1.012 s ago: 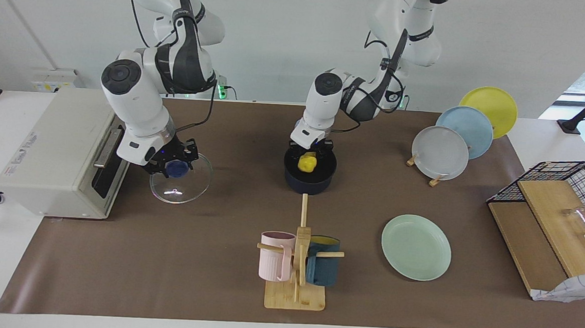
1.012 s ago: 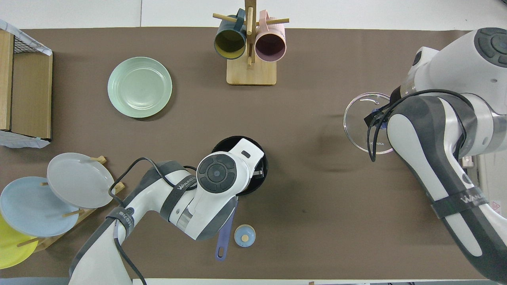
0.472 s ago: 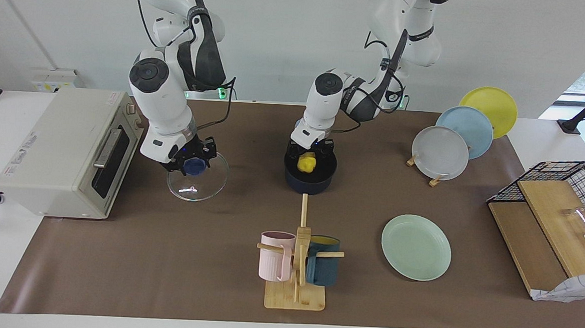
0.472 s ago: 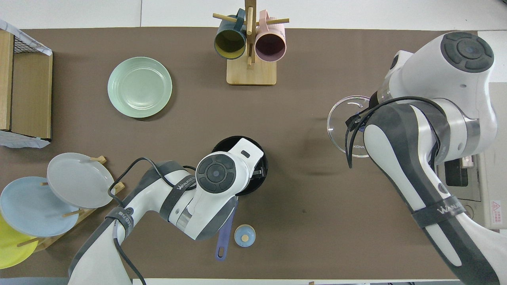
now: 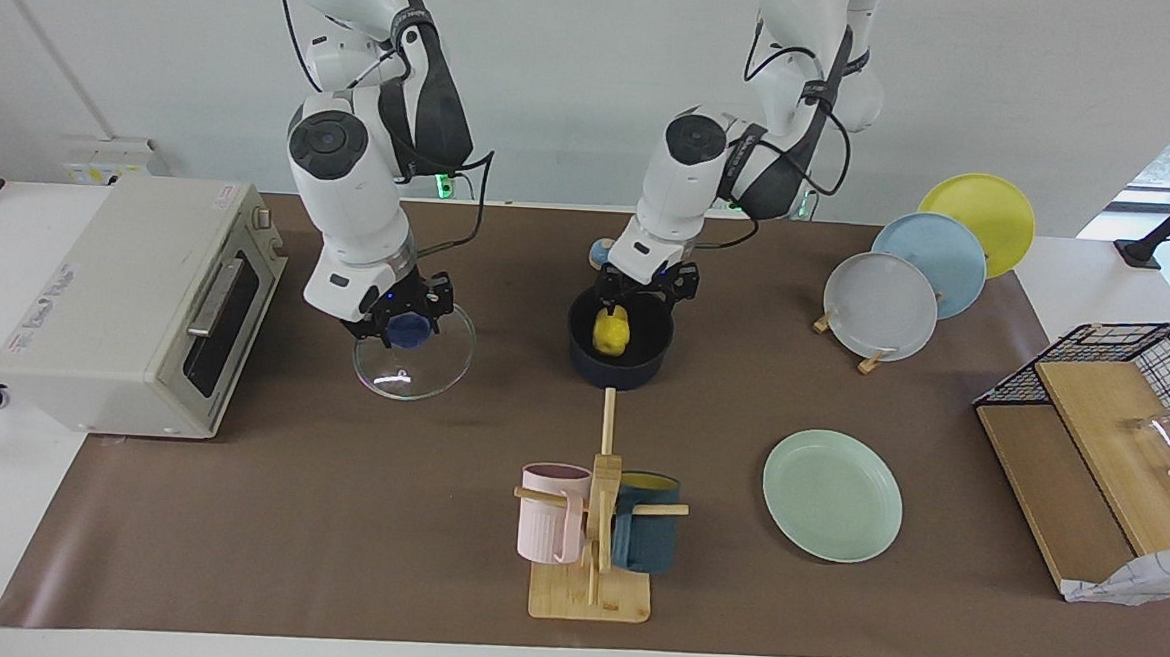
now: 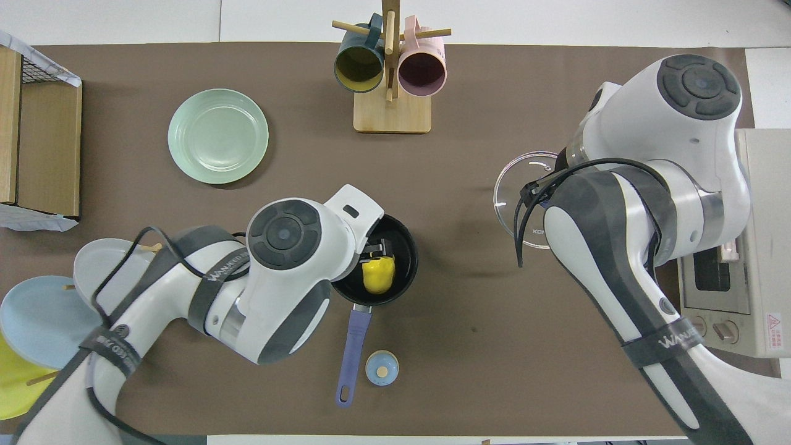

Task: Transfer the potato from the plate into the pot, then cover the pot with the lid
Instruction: 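Drop the potato into the pot while the right gripper brings the lid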

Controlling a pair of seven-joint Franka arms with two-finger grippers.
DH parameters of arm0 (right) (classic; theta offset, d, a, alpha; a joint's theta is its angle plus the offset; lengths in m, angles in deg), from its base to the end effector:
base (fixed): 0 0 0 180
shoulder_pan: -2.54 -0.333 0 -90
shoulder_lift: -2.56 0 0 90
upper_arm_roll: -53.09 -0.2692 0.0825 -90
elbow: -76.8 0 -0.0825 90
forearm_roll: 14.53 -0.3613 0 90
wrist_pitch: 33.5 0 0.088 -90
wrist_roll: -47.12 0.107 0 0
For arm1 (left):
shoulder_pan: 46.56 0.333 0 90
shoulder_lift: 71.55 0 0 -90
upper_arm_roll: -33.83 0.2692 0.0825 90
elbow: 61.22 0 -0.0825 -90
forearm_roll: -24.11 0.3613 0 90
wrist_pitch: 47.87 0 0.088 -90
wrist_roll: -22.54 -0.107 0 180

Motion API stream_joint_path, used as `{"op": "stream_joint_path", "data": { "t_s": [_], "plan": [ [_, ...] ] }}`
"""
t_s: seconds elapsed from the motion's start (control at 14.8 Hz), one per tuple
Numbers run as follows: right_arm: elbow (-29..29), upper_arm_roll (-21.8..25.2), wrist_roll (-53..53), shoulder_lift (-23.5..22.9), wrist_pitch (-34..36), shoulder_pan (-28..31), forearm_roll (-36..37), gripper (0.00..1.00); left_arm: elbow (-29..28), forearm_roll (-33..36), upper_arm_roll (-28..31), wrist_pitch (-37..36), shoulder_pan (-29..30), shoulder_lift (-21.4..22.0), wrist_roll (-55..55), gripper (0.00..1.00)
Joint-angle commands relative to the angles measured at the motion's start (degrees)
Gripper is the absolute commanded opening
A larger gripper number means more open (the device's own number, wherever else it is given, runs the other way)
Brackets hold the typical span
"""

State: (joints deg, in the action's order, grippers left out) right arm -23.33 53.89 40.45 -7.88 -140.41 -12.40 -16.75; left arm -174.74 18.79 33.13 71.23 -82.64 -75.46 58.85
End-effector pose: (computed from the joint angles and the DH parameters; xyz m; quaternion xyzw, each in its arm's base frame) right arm 0.5598 0.1445 0.4207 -0.9840 -0.1744 0.0330 0.0150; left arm 0.4382 -0.3333 0.3985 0.9989 0.0179 -0.0129 0.0418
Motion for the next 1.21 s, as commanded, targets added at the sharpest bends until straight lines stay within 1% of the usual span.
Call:
{"op": "stream_joint_path", "data": {
  "t_s": [0.0, 0.13, 0.2, 0.4, 0.47, 0.61, 0.74, 0.88, 0.94, 1.01, 1.15],
  "plan": [
    [1.79, -0.09, 3.41, -0.28, 1.89, -1.41, -0.24, 0.00, 3.03, -0.04, -0.01, -8.24, 4.86, 4.78, -5.88, 1.00],
    [3.36, -0.09, 7.09, -0.46, 3.11, -3.68, -0.24, 0.00, 4.71, -0.04, 0.08, -11.59, 10.03, 8.03, -10.80, 1.00],
    [4.59, -0.09, 9.37, -0.46, 3.99, -4.91, -0.33, 0.00, 6.02, -0.04, 0.08, -13.69, 13.11, 9.00, -14.57, 1.00],
    [6.88, -0.09, 17.36, -1.25, 4.35, -9.30, -0.77, 0.00, 11.47, 0.04, 0.08, -21.08, 22.78, 9.63, -28.54, 1.00],
    [7.41, -0.09, 21.31, -1.42, 4.17, -11.41, -0.68, 0.00, 12.79, 0.13, 0.08, -22.84, 24.72, 9.63, -32.15, 1.00],
    [7.50, -0.09, 27.91, -1.42, 3.21, -14.85, -0.68, 0.00, 15.77, 4.15, -0.01, -25.30, 26.06, 9.54, -34.20, 1.00],
    [7.50, -0.09, 29.95, -1.51, 2.42, -17.13, -0.59, 0.00, 18.94, 4.53, -0.01, -28.55, 26.23, 8.66, -34.20, 1.00],
    [7.50, -0.09, 30.92, -1.60, -0.03, -18.98, -0.51, 0.00, 21.67, 4.53, 0.08, -31.20, 26.23, 7.26, -34.12, 1.00],
    [7.50, -0.18, 32.49, -2.56, -1.44, -21.16, -0.33, 0.00, 22.64, 4.53, 0.08, -31.99, 26.23, 6.90, -34.12, 1.00],
    [7.50, -0.18, 34.69, -3.26, -2.76, -22.14, -0.24, 0.00, 22.56, 4.53, 0.08, -32.08, 26.23, 6.99, -34.12, 1.00],
    [7.50, -0.09, 37.42, -4.76, -4.52, -24.08, -0.07, 0.00, 20.46, 4.62, 0.78, -32.00, 25.62, 7.60, -33.86, 1.00]
  ]
}}
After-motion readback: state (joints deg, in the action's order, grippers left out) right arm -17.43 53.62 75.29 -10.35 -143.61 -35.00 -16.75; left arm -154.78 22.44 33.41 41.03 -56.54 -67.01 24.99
